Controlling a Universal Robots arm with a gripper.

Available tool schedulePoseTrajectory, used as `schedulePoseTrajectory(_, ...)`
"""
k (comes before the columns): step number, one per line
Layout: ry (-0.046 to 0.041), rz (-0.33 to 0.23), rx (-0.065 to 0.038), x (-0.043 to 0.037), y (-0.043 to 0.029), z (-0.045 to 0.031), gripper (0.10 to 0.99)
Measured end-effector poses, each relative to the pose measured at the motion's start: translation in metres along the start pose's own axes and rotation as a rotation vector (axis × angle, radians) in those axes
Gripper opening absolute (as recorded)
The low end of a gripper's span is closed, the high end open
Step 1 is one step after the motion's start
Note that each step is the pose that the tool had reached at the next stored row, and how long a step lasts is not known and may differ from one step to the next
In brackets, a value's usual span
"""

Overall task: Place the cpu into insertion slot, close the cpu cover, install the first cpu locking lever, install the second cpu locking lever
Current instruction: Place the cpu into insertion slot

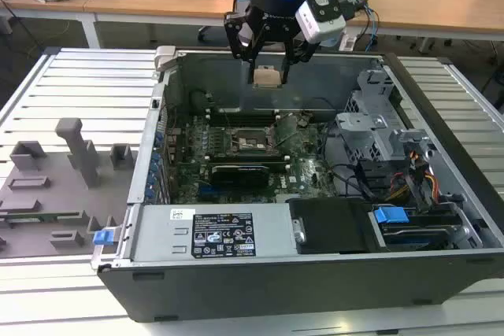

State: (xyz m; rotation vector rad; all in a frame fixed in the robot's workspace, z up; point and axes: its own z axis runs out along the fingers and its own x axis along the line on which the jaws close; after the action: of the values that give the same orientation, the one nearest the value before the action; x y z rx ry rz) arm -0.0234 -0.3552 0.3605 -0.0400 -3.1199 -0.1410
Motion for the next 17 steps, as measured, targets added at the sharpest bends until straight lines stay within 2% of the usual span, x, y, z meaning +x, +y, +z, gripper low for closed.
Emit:
schedulePoseTrajectory(6, -0.0008, 0.0, 0.0, 0.0, 0.0, 0.0001, 0.541)
schedulePoseTrajectory(12, -0.0009, 0.0, 0.0, -0.0001, -0.0008, 0.0086, 0.541)
schedulePoseTrajectory(14, -0.0012, 0.003, 0.0, -0.0002, -0.0013, 0.0141, 0.541)
schedulePoseTrajectory(17, -0.0044, 0.039, -0.001, -0.0003, -0.0018, 0.0201, 0.541)
